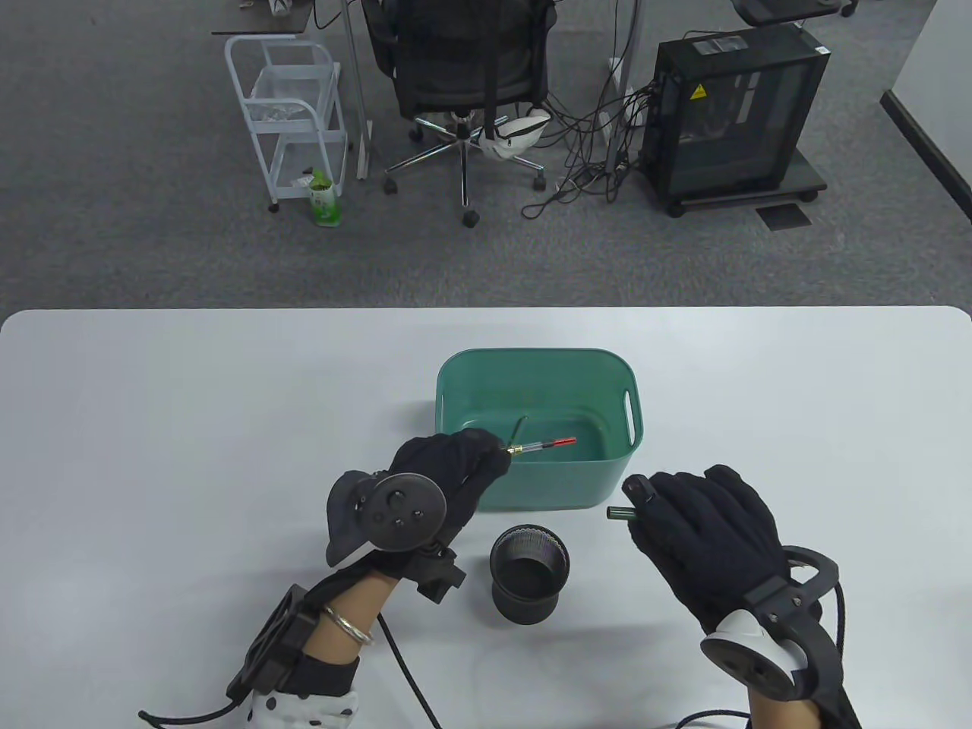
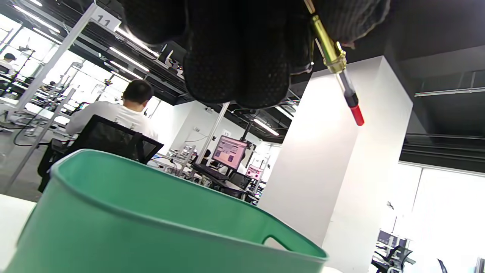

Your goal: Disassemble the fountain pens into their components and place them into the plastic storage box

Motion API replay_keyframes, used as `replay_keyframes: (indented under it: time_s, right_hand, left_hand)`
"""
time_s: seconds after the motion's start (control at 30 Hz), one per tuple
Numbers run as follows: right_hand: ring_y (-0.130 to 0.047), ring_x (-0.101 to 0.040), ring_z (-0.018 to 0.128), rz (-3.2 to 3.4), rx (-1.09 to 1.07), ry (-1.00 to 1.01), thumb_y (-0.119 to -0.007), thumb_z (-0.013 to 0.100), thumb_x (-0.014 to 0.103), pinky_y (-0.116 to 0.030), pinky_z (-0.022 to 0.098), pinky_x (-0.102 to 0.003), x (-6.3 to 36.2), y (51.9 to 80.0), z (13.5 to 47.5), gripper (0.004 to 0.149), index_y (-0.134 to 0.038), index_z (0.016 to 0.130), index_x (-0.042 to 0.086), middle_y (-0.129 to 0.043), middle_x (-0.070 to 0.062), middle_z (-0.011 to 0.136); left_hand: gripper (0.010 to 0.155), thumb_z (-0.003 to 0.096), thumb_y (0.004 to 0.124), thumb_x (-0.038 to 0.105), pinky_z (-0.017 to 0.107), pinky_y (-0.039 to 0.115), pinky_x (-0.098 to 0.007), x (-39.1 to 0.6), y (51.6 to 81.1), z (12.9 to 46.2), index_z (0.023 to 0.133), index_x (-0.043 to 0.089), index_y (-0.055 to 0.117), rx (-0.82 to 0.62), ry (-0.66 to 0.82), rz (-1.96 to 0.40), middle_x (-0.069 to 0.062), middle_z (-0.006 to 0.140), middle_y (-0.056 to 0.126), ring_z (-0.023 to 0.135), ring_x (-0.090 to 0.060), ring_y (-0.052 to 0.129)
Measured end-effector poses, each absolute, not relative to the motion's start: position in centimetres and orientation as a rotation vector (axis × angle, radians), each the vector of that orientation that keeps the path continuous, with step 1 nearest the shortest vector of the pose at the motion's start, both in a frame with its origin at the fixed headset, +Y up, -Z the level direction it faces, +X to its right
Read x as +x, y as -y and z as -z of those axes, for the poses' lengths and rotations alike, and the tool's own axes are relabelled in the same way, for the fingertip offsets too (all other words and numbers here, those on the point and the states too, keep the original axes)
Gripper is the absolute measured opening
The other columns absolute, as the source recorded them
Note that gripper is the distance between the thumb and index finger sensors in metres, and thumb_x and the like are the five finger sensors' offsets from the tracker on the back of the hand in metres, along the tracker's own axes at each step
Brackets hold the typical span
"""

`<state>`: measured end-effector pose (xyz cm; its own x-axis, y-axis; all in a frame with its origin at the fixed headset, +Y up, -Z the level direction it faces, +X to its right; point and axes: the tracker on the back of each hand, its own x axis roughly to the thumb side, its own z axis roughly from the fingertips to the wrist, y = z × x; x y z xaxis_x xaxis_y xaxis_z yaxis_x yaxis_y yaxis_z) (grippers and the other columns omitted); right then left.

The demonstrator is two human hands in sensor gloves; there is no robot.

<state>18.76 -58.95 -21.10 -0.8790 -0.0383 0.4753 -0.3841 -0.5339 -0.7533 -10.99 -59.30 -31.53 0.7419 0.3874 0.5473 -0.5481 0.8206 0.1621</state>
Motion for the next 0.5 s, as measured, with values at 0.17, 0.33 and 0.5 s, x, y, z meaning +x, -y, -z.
replay_keyframes:
  time_s: [0.17,0.33,0.5]
  right_hand:
    - [-0.087,-0.011,0.078,-2.480,0.652,1.403,-0.069,0.053,0.051,-0.064,0.075,-0.044,19.1,58.8,20.9,0.043,-0.081,0.093,0.037,-0.085,0.008,0.088]
    - [-0.087,-0.011,0.078,-2.466,0.647,1.408,-0.069,0.053,0.051,-0.064,0.075,-0.044,19.3,58.6,20.8,0.043,-0.081,0.093,0.037,-0.085,0.008,0.088]
    - [-0.087,-0.011,0.078,-2.455,0.644,1.409,-0.069,0.054,0.051,-0.064,0.075,-0.044,19.5,58.6,20.7,0.043,-0.081,0.093,0.037,-0.085,0.008,0.088]
  left_hand:
    - [0.046,0.0682,0.065,0.046,0.070,0.070,-0.050,-9.7,59.6,34.1,0.092,0.011,0.083,0.251,0.475,-0.523,-0.006,0.081,0.101,0.073,-0.026,0.097]
    - [0.046,0.0683,0.064,0.046,0.071,0.068,-0.050,-8.6,60.6,36.5,0.093,0.012,0.082,0.190,0.413,-0.500,-0.006,0.082,0.100,0.075,-0.026,0.096]
    - [0.045,0.0685,0.064,0.045,0.073,0.067,-0.051,-7.8,61.9,38.2,0.094,0.012,0.081,0.136,0.361,-0.482,-0.006,0.085,0.099,0.077,-0.026,0.095]
